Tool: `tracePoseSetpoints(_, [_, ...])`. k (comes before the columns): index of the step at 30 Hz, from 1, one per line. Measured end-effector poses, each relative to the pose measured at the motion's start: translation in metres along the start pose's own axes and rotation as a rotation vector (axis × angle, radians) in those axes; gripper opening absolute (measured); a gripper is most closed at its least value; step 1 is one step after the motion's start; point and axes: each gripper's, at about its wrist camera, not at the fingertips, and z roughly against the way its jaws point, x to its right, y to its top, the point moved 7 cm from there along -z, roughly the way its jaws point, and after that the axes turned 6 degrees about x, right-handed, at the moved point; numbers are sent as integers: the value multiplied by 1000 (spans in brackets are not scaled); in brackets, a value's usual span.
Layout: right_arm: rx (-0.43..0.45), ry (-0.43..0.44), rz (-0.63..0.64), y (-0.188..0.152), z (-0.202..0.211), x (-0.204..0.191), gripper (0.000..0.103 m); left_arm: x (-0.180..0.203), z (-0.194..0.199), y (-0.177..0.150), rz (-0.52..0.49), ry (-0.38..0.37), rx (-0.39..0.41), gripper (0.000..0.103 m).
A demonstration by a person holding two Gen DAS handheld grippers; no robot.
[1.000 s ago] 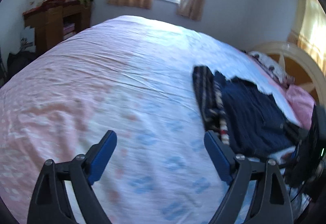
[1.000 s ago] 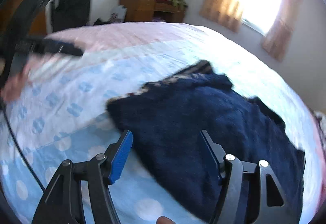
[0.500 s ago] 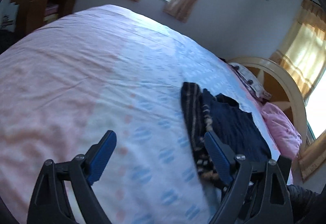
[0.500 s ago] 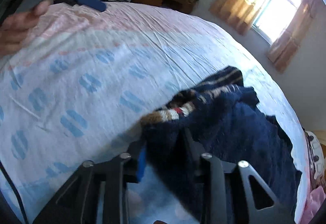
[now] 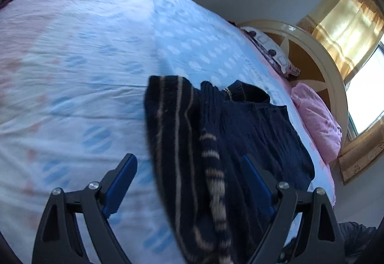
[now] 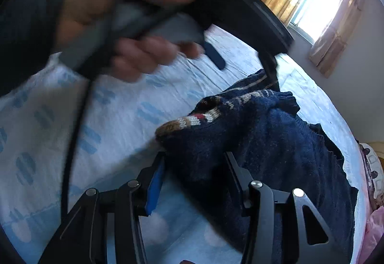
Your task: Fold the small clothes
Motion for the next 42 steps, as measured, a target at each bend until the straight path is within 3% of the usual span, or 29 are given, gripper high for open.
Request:
tracePoseSetpoints(4, [6,13,19,2,2,-5,50,9,-11,4,-5,-56,-16,91])
tracePoseSetpoints(6, [8,21,26,2,2,-7,50,13,-19,6,-26,-48,-20,100])
tracePoseSetpoints(8, [10,22,31,3,2,-9,50,12,-27,8,-53,-22,-29,100])
tracePoseSetpoints(13, [8,32,19,5,-2,-5,50,-4,-34,8,-66,29,-36,91])
tracePoseSetpoints(16, [8,27,19,7,-5,-5,49,-5,-33,9,-76,25,-29,66])
tracePoseSetpoints(18, [3,28,9,7,-6,-4,39,-7,-33,9,-51,2,-31,42])
tracePoseSetpoints(19, [-2,22,8,6,-8,-2,27,-9,-33,9,-39,-4,-29,37])
tracePoseSetpoints(21, [-3,24,3,6,-5,-4,20,-8,-31,9,-15,-44,-20,22])
tracePoseSetpoints(26, [25,41,-36,9,6,2,11,0,-25,12,-29,-23,9,17])
tracePoseSetpoints(34, [83,42,-81,6,40,20,10,14,-5,22,49,-98,77,15])
tracePoseSetpoints(42, [130,-33,-139,-5,75,61,9,35,1,33,128,-137,149,15])
